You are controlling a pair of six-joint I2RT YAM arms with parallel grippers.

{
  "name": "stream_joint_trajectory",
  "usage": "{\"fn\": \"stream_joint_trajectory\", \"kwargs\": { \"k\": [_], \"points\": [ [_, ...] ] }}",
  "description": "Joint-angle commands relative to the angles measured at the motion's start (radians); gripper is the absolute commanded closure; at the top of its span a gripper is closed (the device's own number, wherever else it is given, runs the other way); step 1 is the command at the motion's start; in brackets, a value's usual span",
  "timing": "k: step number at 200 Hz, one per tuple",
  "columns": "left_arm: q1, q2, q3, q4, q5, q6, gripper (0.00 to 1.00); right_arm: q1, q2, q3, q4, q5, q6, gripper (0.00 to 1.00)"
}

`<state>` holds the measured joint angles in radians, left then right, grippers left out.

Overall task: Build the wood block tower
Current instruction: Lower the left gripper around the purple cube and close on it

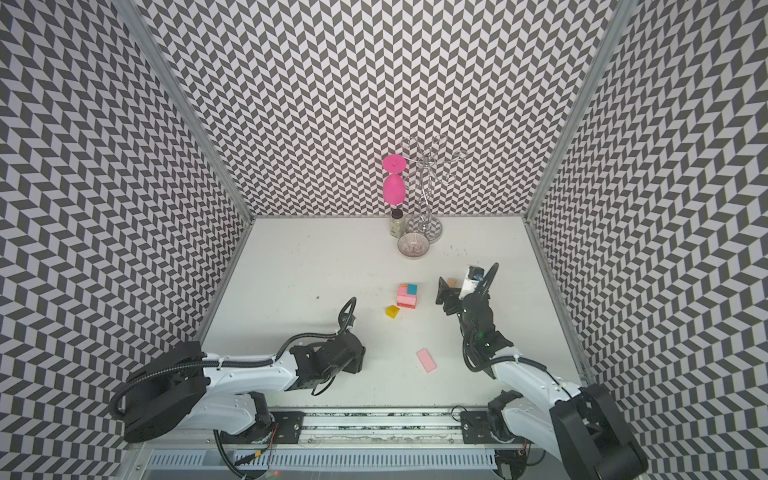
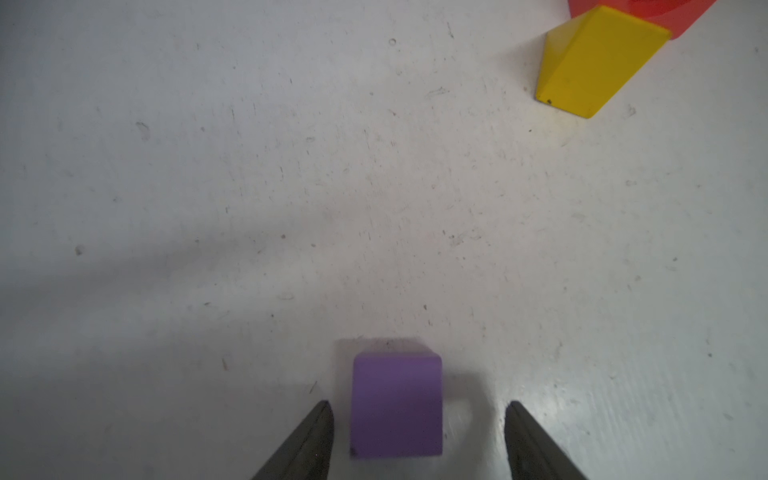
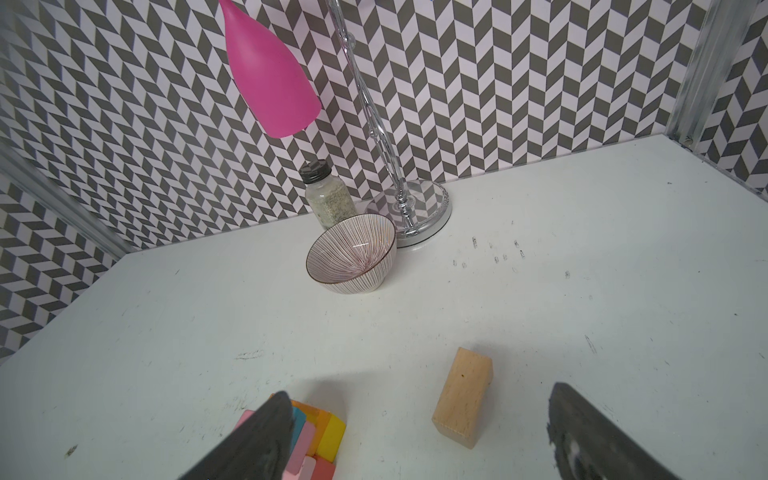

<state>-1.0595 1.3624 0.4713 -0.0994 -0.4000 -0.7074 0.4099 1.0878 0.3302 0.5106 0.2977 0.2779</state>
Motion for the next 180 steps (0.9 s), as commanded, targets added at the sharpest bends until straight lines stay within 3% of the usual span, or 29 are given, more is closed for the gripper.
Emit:
{"fn": "stream_joint_trajectory", "kwargs": {
  "k": [1, 57, 116, 180],
  "points": [
    [0.013, 0.029, 0.014, -0.032, -0.017, -0.008, 0.35, -0.005, 0.008, 0.007, 0.068, 0.001, -0.005, 0.07],
    [0.033, 0.028, 0.040, -0.055, -0.006, 0.030, 0.44, -0.005, 0.015, 0.010, 0.066, -0.001, -0.005, 0.07],
    [0.050, 0.057, 0.045, -0.050, 0.000, 0.038, 0.46, -0.006, 0.024, 0.017, 0.060, -0.005, -0.006, 0.07],
    [0.050, 0.078, 0.056, -0.057, -0.010, 0.038, 0.59, -0.006, 0.018, 0.011, 0.066, -0.006, -0.007, 0.06]
  ]
}}
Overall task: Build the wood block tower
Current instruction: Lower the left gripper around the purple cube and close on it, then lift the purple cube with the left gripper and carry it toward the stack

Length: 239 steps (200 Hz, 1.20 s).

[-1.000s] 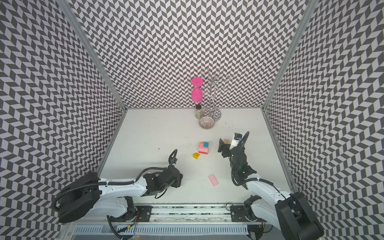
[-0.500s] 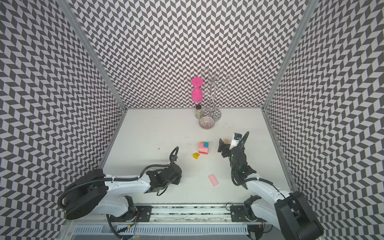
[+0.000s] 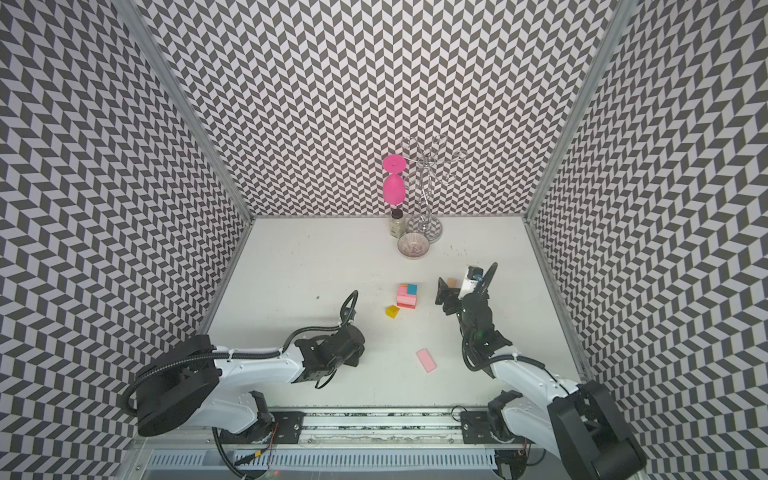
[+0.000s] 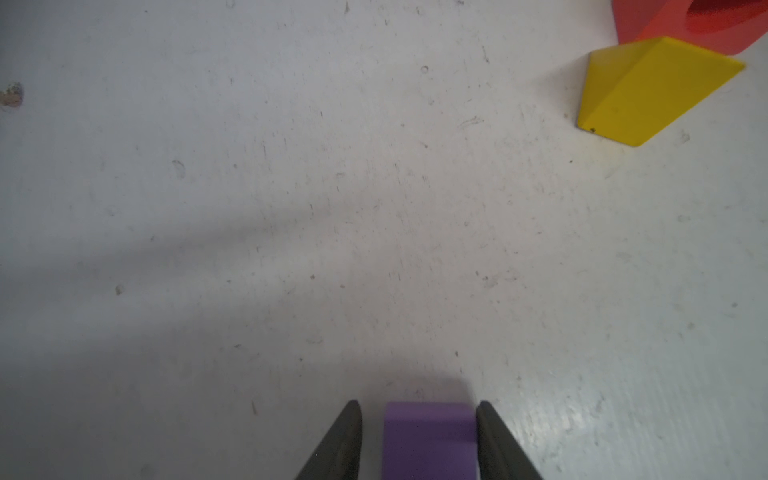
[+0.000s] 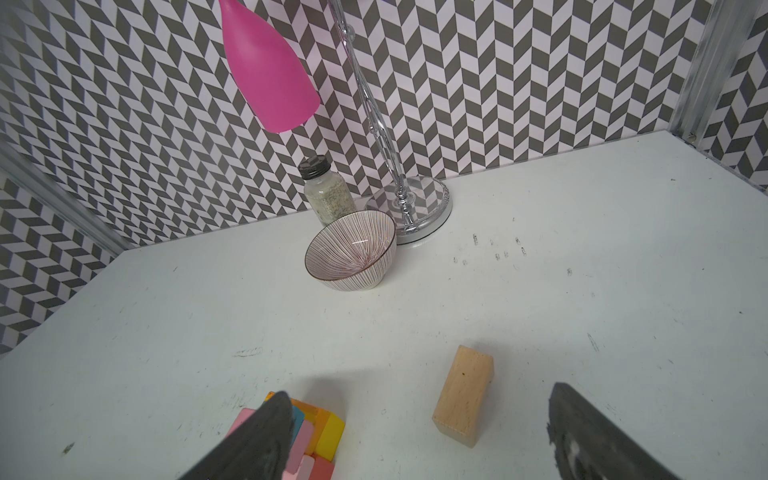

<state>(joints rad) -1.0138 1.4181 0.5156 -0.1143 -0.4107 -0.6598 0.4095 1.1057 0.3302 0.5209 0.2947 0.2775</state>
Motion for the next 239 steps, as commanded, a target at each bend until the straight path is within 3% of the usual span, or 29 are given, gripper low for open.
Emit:
{"fn": "stream_joint_trajectory", "kwargs": {
  "k": [1, 75, 115, 135, 154, 174, 190, 199, 224, 239],
  "points": [
    [0.004, 0.022, 0.012, -0.042, 0.001, -0.009, 0.59, -0.005, 0.000, 0.010, 0.056, -0.004, -0.006, 0.06],
    [0.004, -0.035, 0.018, -0.037, 0.010, -0.029, 0.70, -0.005, 0.000, 0.010, 0.055, -0.002, -0.005, 0.07],
    [0.028, -0.132, 0.064, 0.171, 0.092, 0.025, 0.75, -0.006, -0.004, 0.008, 0.057, 0.000, -0.004, 0.07],
    [0.082, -0.140, 0.120, 0.287, 0.167, 0.087, 0.79, -0.007, -0.007, 0.000, 0.068, 0.008, -0.002, 0.06],
    [0.175, -0.127, 0.186, 0.390, 0.296, 0.188, 0.92, -0.006, -0.007, -0.001, 0.072, 0.006, -0.001, 0.06],
    [0.298, -0.104, 0.267, 0.473, 0.495, 0.343, 0.88, -0.006, -0.012, -0.008, 0.077, -0.001, -0.005, 0.06],
    [0.363, -0.070, 0.380, 0.435, 0.598, 0.475, 0.89, -0.006, -0.024, -0.019, 0.086, -0.007, -0.006, 0.06],
    [0.390, -0.042, 0.437, 0.418, 0.676, 0.576, 1.00, -0.006, -0.032, -0.027, 0.091, -0.007, -0.007, 0.06],
    [0.431, 0.052, 0.604, 0.347, 0.754, 0.847, 1.00, -0.006, -0.051, -0.043, 0.106, -0.006, -0.004, 0.06],
    [0.453, 0.119, 0.722, 0.223, 0.881, 1.010, 1.00, -0.006, -0.055, -0.048, 0.111, -0.009, -0.004, 0.06]
  ]
}}
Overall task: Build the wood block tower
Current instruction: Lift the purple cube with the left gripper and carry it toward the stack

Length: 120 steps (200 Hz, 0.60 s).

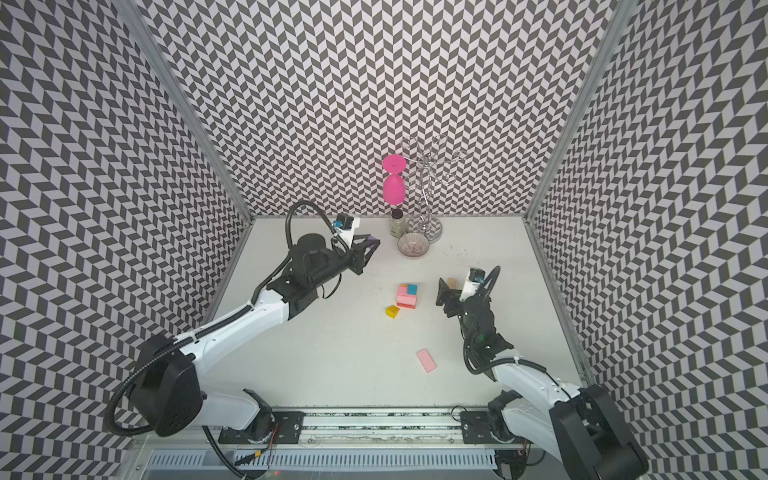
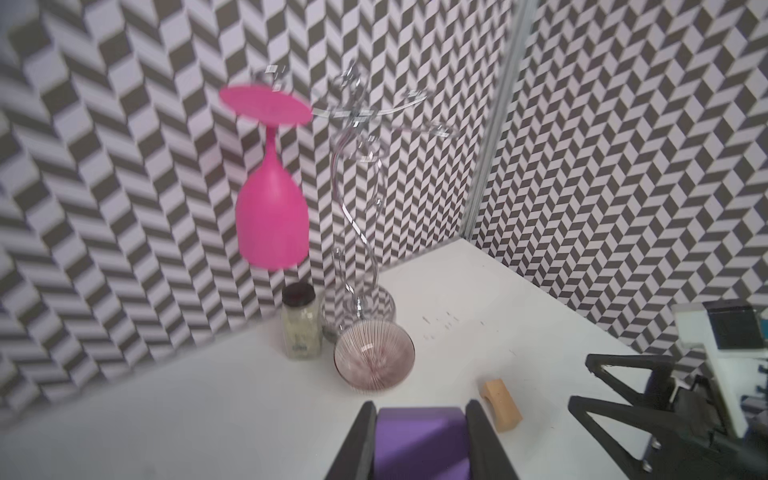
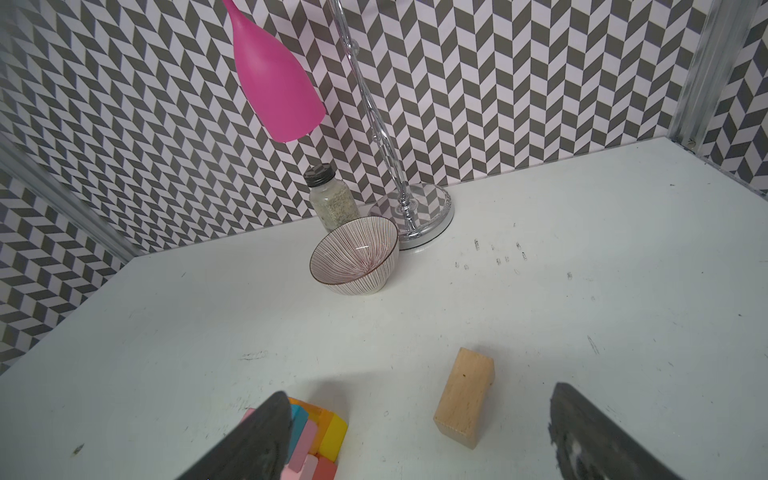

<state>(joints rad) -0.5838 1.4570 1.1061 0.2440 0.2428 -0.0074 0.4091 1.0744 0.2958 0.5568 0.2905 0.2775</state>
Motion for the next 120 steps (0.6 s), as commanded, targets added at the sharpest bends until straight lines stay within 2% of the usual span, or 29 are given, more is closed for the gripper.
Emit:
{"fn": "stream_joint_trajectory", "kwargs": {
  "k": [1, 27, 39, 70, 95, 120],
  "points": [
    [0.023, 0.082, 0.135, -0.147, 0.232, 0.370, 1.00, -0.006, -0.025, -0.014, 0.075, -0.005, -0.004, 0.06],
    [0.029, 0.141, 0.256, -0.342, 0.321, 0.582, 1.00, -0.006, -0.018, -0.012, 0.080, -0.001, -0.002, 0.05],
    [0.035, 0.146, 0.251, -0.395, 0.379, 0.674, 1.00, -0.006, -0.009, -0.006, 0.077, 0.002, -0.004, 0.05],
    [0.047, 0.142, 0.206, -0.574, 0.564, 1.046, 1.00, -0.006, 0.010, 0.006, 0.075, 0.014, -0.002, 0.05],
    [0.048, 0.170, 0.200, -0.616, 0.560, 1.120, 1.00, -0.006, 0.017, 0.011, 0.075, 0.021, 0.000, 0.05],
    [0.048, 0.287, 0.335, -0.845, 0.567, 1.238, 1.00, -0.007, 0.026, 0.015, 0.077, 0.024, 0.002, 0.05]
  ]
}}
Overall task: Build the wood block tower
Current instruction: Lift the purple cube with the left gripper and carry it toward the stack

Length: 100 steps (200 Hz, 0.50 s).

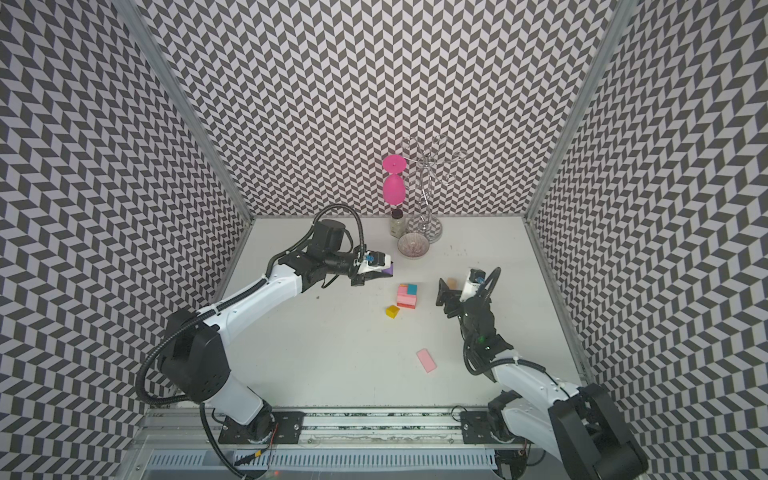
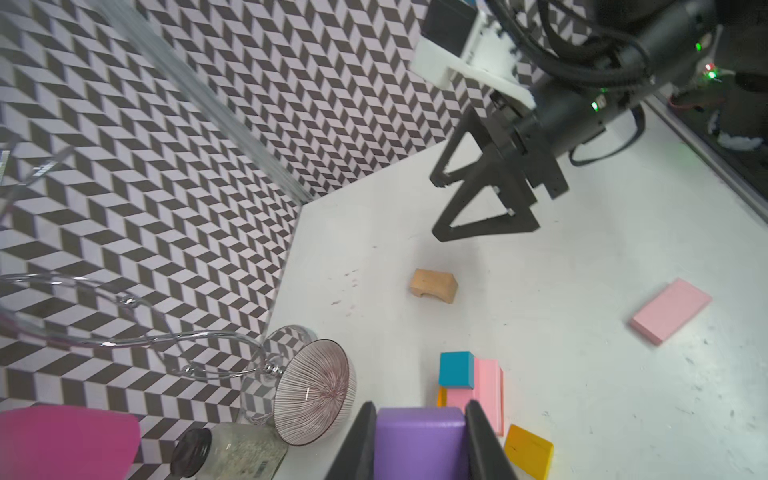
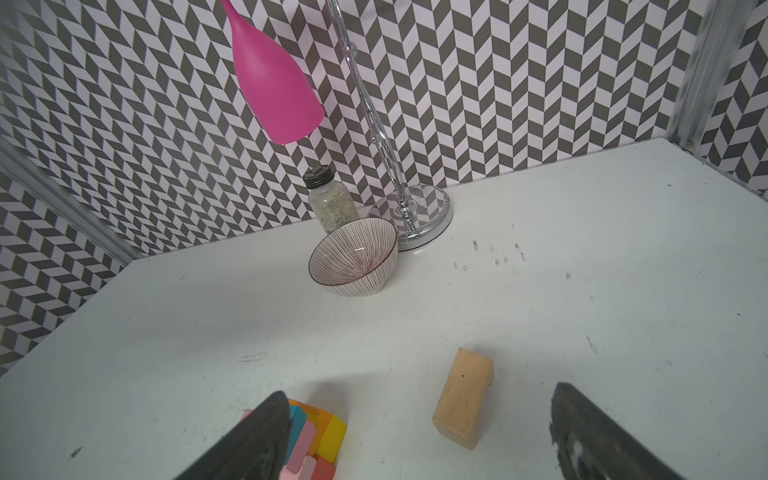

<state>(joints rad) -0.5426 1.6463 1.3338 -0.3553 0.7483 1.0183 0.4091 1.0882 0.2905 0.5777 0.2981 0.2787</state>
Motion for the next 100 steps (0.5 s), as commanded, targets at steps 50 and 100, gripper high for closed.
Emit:
{"fn": "stream_joint_trajectory", "kwargs": {
  "k": [50, 100],
  "points": [
    [0.004, 0.287, 0.336, -0.435, 0.029, 0.193, 1.00, -0.006, 0.033, 0.035, 0.053, 0.024, -0.001, 0.05],
    [-0.015, 0.367, 0.405, -0.419, -0.036, 0.096, 1.00, -0.006, 0.057, 0.051, 0.047, 0.026, -0.002, 0.05]
  ]
}}
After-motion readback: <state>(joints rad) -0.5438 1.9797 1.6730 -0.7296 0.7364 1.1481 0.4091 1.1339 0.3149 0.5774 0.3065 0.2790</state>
